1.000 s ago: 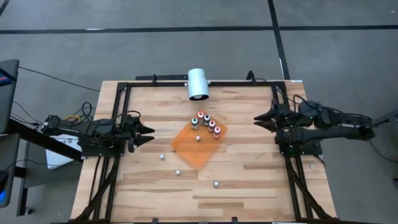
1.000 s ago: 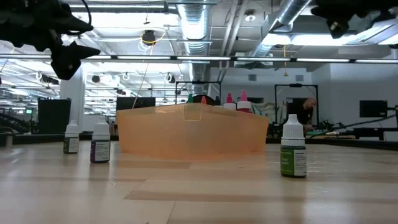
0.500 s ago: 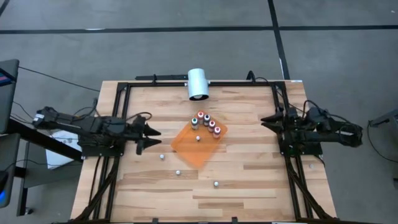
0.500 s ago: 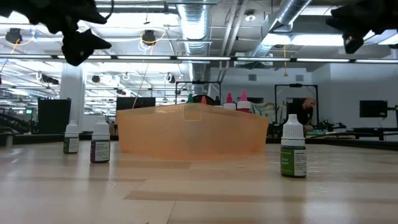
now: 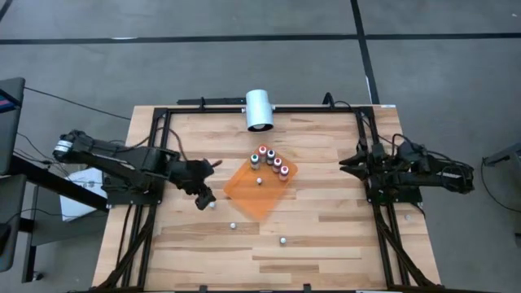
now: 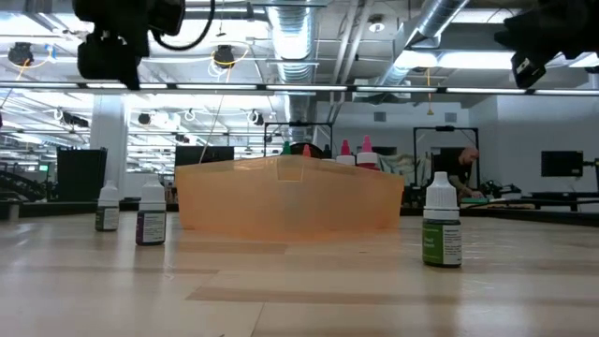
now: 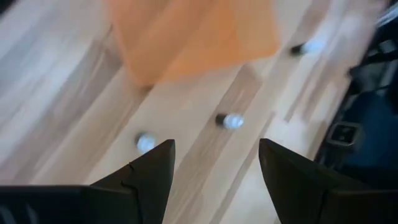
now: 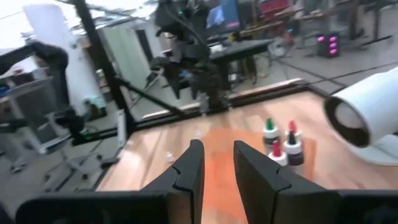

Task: Pick & Place food coloring
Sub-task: Put the small green food coloring bottle into the orange bin

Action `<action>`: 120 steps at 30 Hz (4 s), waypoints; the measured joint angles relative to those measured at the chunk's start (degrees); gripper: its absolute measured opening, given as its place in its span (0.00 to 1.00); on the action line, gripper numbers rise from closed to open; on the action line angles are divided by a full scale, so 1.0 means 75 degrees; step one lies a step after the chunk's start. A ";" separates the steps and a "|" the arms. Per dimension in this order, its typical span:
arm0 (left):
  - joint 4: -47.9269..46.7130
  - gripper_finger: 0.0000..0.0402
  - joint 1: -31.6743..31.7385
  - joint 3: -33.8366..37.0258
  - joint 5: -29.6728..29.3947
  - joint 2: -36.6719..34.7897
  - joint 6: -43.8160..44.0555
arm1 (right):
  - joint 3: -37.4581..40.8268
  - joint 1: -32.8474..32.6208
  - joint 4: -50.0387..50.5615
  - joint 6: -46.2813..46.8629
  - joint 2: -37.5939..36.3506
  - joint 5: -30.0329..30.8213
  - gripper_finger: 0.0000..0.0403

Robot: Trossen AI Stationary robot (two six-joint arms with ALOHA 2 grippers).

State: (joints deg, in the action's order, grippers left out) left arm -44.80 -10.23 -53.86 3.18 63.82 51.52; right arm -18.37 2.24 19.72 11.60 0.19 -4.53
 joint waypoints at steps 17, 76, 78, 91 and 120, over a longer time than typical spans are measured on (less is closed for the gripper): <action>-0.0897 0.56 -0.0526 -0.0155 0.0521 0.1866 0.1167 | -0.0003 0.0006 0.0053 -0.0134 0.0020 0.0261 0.19; -0.0579 0.56 -0.0526 -0.0149 -0.0626 0.4000 0.1028 | -0.0012 0.0006 0.0109 0.0271 0.0020 0.0203 0.19; -0.0565 0.56 -0.0526 -0.0149 -0.0621 0.4000 0.1027 | -0.0012 0.0006 0.0109 0.0271 0.0020 0.0203 0.19; -0.0553 0.30 -0.0526 -0.0149 -0.0569 0.4000 0.0992 | -0.0012 0.0006 0.0109 0.0265 0.0020 0.0203 0.19; -0.0531 0.15 -0.0523 -0.0155 -0.0119 0.2704 0.0706 | -0.0006 0.0009 0.0112 0.0268 0.0020 0.0209 0.19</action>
State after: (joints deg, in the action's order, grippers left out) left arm -48.78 -14.15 -55.02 2.29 84.10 56.81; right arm -18.41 2.31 20.56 13.61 0.34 -2.96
